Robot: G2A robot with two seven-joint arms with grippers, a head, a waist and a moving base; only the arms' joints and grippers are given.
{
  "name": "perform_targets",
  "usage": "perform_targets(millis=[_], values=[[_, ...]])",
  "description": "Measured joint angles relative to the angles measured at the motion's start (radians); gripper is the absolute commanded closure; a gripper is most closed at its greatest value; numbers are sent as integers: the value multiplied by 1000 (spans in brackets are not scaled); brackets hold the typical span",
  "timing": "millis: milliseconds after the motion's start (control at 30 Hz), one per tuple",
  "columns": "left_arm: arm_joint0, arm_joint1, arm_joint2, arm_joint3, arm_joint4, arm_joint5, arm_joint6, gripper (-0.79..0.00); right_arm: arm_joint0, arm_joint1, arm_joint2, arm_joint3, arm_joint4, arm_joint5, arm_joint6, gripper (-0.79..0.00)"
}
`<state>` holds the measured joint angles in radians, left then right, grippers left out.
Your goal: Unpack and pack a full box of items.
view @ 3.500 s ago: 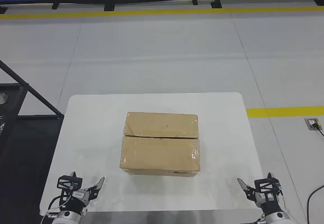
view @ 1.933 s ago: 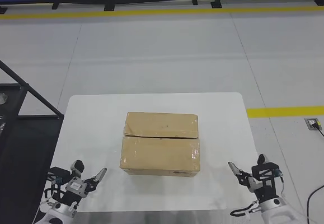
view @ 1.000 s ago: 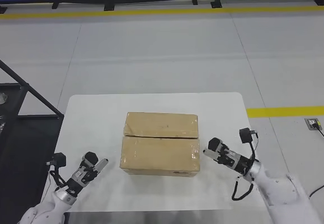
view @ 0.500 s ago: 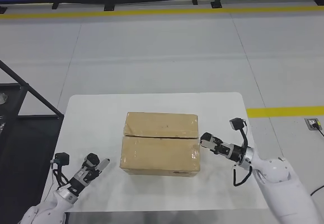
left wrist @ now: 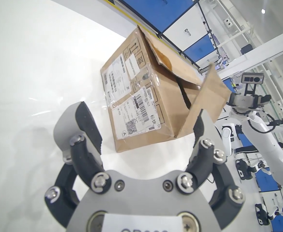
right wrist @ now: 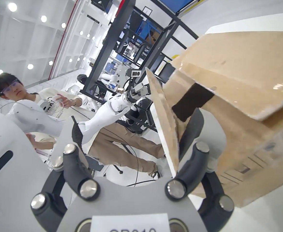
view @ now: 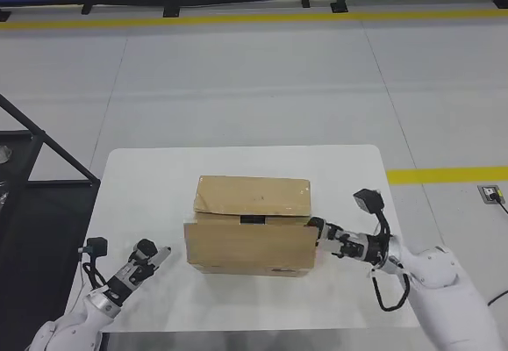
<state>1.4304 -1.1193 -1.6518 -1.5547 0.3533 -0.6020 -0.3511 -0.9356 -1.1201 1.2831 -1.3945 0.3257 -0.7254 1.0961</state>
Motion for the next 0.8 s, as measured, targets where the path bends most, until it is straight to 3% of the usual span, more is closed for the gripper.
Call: perform_targets(millis=[333,567,800], values=[[12,5,22,-67,60,-4,-29,-785,-140,127,-70,-308,-33,17,16,-785],[3,11,61,-84,140,-31,-101,-785,-141,207,-163,-302,-208,-42,-43,-785],[-3,24,77,-59,221,-111,-174,-785,-100,228,-220,-289,-245,-38,-40,-785]])
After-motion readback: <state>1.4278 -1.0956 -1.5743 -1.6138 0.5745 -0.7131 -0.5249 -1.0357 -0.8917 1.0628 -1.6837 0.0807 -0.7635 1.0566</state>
